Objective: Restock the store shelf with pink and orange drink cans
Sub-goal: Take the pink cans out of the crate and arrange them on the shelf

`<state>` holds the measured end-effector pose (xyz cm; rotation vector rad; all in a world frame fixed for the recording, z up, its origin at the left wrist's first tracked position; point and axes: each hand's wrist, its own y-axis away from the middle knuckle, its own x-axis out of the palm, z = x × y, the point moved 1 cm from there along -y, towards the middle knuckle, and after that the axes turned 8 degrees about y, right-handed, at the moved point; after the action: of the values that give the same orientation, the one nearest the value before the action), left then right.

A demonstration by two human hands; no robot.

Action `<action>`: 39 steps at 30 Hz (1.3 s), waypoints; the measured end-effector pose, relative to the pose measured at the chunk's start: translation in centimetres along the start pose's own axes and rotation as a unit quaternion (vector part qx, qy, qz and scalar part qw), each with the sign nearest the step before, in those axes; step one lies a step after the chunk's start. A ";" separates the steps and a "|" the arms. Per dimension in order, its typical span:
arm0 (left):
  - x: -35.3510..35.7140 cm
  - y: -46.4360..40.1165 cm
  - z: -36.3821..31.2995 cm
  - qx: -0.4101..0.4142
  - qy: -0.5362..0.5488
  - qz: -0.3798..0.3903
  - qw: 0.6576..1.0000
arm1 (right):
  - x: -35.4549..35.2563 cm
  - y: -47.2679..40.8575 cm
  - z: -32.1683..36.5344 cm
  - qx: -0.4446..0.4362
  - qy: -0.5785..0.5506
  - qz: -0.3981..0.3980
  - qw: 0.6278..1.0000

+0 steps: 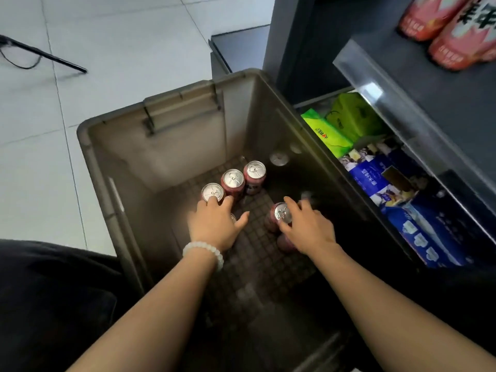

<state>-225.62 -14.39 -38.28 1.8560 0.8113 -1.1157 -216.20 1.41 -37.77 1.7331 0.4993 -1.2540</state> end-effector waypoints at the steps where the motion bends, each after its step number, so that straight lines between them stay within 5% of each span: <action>1: 0.9 -0.4 0.1 -0.009 -0.001 0.012 1.000 | 0.9 -0.7 0.2 0.001 0.000 0.013 1.000; 7: 5.9 -2.3 2.0 -0.071 0.019 0.079 0.994 | 5.1 -4.5 1.5 0.007 0.006 0.049 0.999; 16: 4.9 -1.9 1.8 -0.070 0.091 0.065 0.991 | 3.4 -3.6 1.4 -0.032 -0.036 0.017 0.999; 29: -10.8 3.7 -2.6 0.028 0.148 -0.102 0.983 | -11.3 7.3 -1.2 -0.069 -0.050 -0.101 0.991; 39: -24.6 3.9 -10.1 0.174 0.232 -0.134 0.948 | -25.3 11.0 -7.4 -0.053 -0.150 -0.252 0.955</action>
<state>-228.40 -10.27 -11.91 2.4124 1.2244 -1.0460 -214.20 6.64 -9.77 1.3292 0.8429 -1.7779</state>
